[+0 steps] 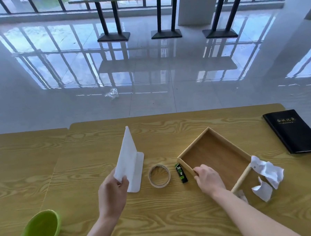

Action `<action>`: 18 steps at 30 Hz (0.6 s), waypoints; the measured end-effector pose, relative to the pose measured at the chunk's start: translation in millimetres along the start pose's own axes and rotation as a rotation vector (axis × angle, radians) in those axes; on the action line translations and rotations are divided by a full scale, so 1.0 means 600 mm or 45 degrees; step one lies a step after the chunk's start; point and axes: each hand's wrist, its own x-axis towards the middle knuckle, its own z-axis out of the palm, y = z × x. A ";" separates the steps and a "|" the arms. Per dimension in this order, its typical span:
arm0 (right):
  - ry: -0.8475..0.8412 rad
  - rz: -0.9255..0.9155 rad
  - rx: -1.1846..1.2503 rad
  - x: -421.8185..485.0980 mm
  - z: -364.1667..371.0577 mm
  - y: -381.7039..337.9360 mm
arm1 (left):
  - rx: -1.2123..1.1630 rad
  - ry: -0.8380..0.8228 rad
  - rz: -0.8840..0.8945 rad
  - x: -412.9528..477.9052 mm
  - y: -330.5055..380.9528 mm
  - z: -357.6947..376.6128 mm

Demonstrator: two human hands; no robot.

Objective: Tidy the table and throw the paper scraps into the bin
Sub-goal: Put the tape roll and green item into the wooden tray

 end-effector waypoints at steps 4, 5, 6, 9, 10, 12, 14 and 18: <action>0.050 0.048 0.064 0.004 0.014 -0.037 | -0.095 -0.072 0.114 -0.030 0.006 0.005; 0.061 0.054 0.085 0.003 0.019 -0.047 | -0.106 -0.086 0.134 -0.031 0.010 0.006; 0.075 0.055 0.096 0.004 0.022 -0.056 | -0.114 -0.109 0.133 -0.031 0.015 0.006; 0.090 0.051 0.102 0.009 0.031 -0.083 | -0.126 -0.182 0.130 -0.026 0.021 0.009; 0.086 0.046 0.108 0.012 0.034 -0.091 | -0.134 -0.196 0.115 -0.025 0.022 0.009; 0.079 0.037 0.126 0.018 0.040 -0.108 | -0.140 -0.199 0.090 -0.023 0.023 0.010; 0.076 0.039 0.153 0.021 0.047 -0.124 | -0.148 -0.186 0.075 -0.021 0.020 0.010; 0.079 0.076 0.224 0.031 0.057 -0.146 | -0.148 -0.150 0.063 -0.012 0.007 0.002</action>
